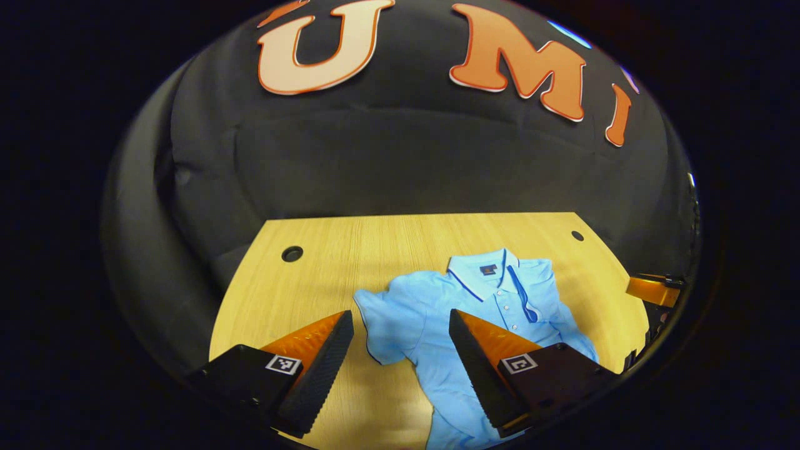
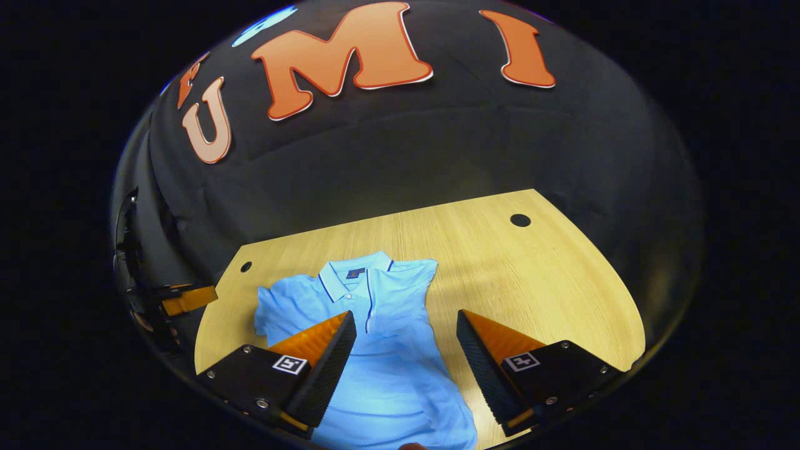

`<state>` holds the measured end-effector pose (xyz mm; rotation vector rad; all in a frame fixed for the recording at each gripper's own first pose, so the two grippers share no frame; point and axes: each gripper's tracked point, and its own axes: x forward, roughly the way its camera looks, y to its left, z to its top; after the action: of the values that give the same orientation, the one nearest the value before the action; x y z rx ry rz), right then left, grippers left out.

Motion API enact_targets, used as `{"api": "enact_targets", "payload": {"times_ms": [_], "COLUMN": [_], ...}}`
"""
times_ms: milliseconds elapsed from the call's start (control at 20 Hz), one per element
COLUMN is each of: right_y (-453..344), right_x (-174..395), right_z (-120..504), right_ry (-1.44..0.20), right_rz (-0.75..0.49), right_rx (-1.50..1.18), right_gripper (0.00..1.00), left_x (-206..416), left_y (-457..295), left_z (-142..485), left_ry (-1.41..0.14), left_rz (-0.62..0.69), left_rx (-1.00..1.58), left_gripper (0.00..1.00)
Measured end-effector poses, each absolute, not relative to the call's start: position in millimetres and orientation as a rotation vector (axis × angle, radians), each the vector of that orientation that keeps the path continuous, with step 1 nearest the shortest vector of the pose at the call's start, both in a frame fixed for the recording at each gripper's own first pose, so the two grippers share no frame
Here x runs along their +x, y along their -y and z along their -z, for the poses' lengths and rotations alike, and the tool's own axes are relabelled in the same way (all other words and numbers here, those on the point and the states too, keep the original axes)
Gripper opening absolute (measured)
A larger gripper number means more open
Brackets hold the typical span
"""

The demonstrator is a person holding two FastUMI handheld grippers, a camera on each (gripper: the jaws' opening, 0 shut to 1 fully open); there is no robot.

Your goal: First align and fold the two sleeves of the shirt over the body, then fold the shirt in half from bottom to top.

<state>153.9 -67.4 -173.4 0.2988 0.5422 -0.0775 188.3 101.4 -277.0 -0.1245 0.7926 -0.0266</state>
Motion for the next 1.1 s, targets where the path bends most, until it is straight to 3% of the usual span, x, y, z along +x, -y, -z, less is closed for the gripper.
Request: {"api": "enact_targets", "payload": {"times_ms": [500,900,1100], "right_y": [80.2,93.4,105.4], "right_x": [76.8,54.2,48.9], "right_z": [180.3,184.8,185.0], "right_ry": [-0.537,-0.545,-0.541], "right_rz": [0.253,0.281,0.289], "right_rx": [0.321,0.346,0.358], "right_gripper": [0.99,0.99,0.98], "left_x": [219.2,212.7,210.8], "left_y": [-112.6,-111.6,-111.9], "left_z": [385.8,431.8,438.2], "left_ry": [-1.087,-1.242,-1.259], "left_rz": [0.008,-0.061,-0.104], "left_rx": [-0.183,-0.172,-0.178], "left_gripper": [0.98,0.99,0.76]}}
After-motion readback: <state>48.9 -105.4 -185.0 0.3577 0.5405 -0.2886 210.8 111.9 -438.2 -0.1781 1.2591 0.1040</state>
